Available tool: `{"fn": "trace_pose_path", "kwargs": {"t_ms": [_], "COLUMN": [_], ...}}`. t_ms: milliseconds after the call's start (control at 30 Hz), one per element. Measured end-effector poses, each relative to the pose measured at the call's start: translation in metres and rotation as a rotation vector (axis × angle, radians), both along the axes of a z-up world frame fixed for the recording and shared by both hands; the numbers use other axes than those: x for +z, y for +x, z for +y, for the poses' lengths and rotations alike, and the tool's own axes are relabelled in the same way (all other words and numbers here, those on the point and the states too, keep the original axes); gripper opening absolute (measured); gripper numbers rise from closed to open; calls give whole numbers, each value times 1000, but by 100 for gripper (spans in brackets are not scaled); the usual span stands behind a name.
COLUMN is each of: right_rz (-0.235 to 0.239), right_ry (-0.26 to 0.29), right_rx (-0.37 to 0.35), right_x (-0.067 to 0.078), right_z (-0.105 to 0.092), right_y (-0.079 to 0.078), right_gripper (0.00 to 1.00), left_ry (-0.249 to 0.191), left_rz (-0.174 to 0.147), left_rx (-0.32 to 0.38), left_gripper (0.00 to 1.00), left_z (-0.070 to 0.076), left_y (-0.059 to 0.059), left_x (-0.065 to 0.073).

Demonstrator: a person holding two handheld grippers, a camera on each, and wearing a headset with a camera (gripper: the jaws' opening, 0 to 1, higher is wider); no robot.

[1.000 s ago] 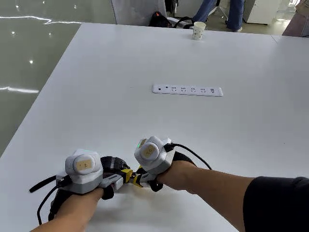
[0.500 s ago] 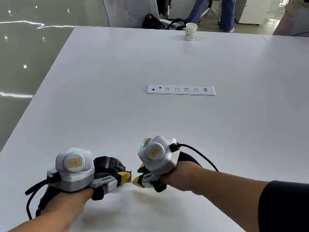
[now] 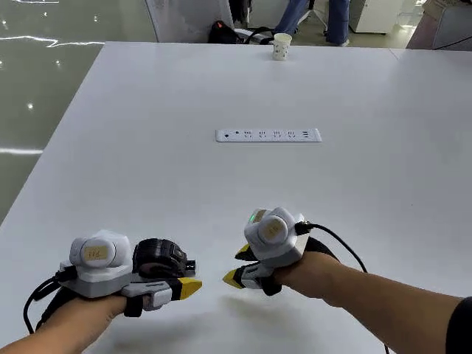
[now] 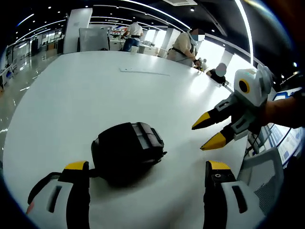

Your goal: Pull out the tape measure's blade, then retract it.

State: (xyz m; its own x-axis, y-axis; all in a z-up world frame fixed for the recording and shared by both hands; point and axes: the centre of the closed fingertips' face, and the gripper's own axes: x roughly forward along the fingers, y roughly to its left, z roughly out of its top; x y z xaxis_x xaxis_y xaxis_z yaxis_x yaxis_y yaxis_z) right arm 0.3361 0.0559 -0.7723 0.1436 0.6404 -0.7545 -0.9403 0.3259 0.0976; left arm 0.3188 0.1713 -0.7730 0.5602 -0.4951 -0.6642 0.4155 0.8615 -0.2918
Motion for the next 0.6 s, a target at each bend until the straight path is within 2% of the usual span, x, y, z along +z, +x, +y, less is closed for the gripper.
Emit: {"fn": "trace_pose_path", "kwargs": {"t_ms": [33,100,133,167,200,233,500,533,567,600], "right_rz": [-4,-5,-4,-4,-4,-2,8,12,14,10], "right_ry": [3,6,9,11,14,18,30,32,31,27], "right_rx": [-5,-25,-37,-41,-45,-58,-105,-109,-113,-113], "right_x": [1,2,3,4,5,5,8,8,9,9], "right_z": [-3,-13,-18,-21,-25,-31,-68,-72,-78,-82], "right_y": [1,3,4,4,3,3,-7,-8,-11,-12], "right_gripper": [29,31,32,33,34,34,39,40,41,42], "left_ry": [1,20,40,39,33,8,-9,-18,-35,-20], "left_rz": [-3,-59,-64,-64,-60,-41,-47,-37,1,1], "left_rx": [-2,-35,-44,-46,-46,-49,-67,-79,-95,-96], "left_gripper": [99,99,99,99,99,99,99,99,99,99], "left_z": [1,3,5,7,7,8,18,16,14,16], "left_y": [0,1,-1,-1,-2,-4,-15,-20,-26,-28], "left_x": [0,5,5,5,6,6,9,10,8,7]}}
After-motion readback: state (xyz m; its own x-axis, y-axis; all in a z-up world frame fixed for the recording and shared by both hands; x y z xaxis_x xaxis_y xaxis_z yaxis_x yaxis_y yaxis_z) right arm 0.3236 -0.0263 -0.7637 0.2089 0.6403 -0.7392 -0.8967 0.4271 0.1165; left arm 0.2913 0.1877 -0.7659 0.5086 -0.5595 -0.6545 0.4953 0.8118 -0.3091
